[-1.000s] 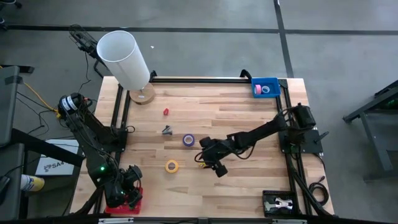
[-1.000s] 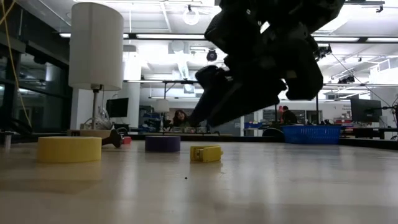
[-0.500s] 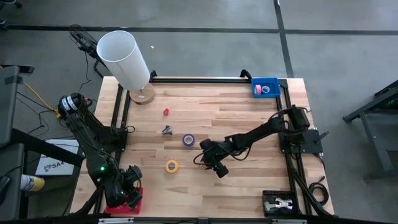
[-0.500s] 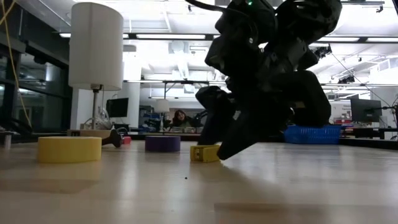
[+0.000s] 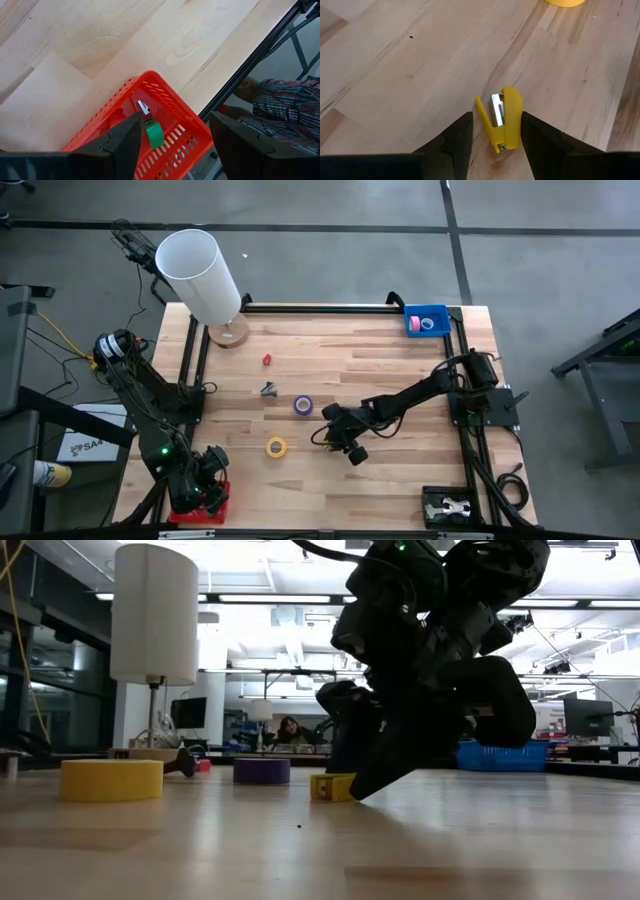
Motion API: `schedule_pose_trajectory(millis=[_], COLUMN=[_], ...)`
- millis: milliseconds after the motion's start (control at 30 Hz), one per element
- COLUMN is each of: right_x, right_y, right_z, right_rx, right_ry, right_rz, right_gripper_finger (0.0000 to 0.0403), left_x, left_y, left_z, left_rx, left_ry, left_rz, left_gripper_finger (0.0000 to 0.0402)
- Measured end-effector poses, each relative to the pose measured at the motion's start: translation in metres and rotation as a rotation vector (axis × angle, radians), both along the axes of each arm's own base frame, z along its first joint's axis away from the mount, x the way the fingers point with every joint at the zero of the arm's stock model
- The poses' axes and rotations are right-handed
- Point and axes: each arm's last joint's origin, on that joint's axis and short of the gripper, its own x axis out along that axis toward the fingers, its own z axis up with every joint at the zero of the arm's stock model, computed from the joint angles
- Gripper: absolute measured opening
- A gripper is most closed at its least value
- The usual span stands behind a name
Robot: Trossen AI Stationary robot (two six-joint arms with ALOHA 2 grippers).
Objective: Pick and place Stapler, Stapler remover, tape
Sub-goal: Put the yellow stapler into the red bin
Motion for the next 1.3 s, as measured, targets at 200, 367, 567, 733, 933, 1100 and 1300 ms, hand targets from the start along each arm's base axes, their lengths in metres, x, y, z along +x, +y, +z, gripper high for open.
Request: schedule_pose_trajectory(millis=[200,367,567,733,933,1100,1300], right_x=[0.0,0.0,0.0,0.0,0.002,0.015,0.036], right_y=[0.0,0.0,0.0,0.0,0.0,0.004,0.008], right_z=[0.0,0.0,0.0,0.0,0.002,0.02,0.055], right_rx=[-0.005,-0.007,0.02,0.051,0.115,0.129,0.132], right_ry=[0.002,0.006,0.019,0.032,0.065,0.061,0.032], right_rz=[-0.01,-0.014,-0.047,-0.084,-0.148,-0.153,-0.147], right_gripper_finger=[0.0117,0.0087,0.0047,0.0045,0.0045,0.0045,0.0045], left_x=[0.0,0.0,0.0,0.0,0.0,0.0,0.001], left_y=[0.0,0.0,0.0,0.0,0.0,0.0,0.001], left_z=[0.0,0.0,0.0,0.0,0.0,0.0,0.001], left_rx=[-0.001,-0.002,-0.002,-0.001,-0.001,0.003,0.027], left_ry=[0.0,0.001,0.001,0.001,0.001,-0.004,-0.054], left_rz=[0.002,0.005,0.005,0.005,0.005,-0.001,0.014], left_gripper_finger=[0.0225,0.0225,0.0225,0.0225,0.0225,0.0225,0.0225])
